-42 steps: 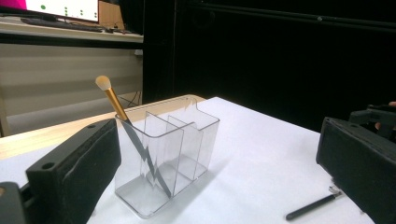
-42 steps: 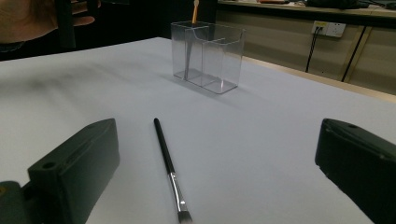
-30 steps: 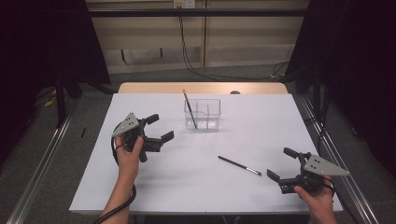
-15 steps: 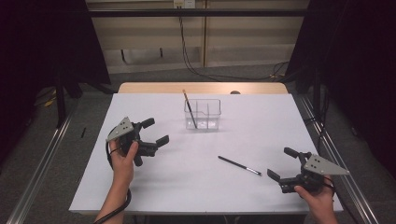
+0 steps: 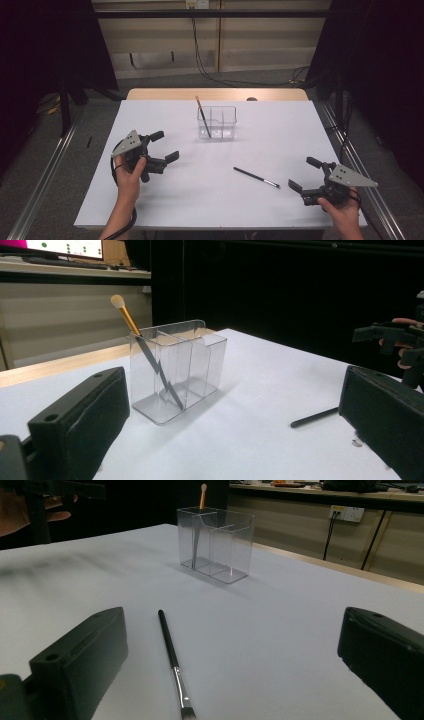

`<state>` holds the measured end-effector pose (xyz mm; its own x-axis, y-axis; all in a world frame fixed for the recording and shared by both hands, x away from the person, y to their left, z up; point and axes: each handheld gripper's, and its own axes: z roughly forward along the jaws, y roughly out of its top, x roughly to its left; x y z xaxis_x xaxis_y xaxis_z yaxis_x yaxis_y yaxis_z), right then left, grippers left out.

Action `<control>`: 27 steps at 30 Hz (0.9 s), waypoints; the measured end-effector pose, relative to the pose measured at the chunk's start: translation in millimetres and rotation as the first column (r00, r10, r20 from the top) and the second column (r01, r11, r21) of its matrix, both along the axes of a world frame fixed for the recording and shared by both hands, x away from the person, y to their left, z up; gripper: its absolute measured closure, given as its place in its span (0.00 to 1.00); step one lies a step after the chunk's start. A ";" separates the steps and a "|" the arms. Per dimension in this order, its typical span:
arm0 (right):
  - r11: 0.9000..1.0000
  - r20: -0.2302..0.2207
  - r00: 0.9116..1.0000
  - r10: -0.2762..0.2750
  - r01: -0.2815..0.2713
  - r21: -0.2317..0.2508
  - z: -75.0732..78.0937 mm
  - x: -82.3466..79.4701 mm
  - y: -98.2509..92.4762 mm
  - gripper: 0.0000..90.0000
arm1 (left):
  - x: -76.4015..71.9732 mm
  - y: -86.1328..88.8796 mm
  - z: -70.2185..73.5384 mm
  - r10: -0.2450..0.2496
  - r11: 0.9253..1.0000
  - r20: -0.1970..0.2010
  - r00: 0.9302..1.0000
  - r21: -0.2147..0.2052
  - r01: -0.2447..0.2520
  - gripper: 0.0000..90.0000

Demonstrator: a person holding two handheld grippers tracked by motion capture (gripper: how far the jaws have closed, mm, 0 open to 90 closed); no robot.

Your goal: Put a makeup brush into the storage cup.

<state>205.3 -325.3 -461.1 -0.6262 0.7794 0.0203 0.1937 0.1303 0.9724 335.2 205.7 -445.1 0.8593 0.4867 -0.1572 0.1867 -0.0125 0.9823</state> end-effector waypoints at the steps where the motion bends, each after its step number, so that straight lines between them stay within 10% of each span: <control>1: 1.000 -0.003 1.000 -0.003 0.004 0.003 -0.1 0.0 -0.6 0.00 | -0.8 0.5 0.3 0.001 1.000 0.000 1.000 0.000 -0.001 0.00; 27: 1.000 -0.002 1.000 0.004 -0.004 -0.001 -0.5 0.0 2.1 0.00 | -13.4 19.5 -1.3 0.015 1.000 0.018 1.000 0.023 -0.016 0.00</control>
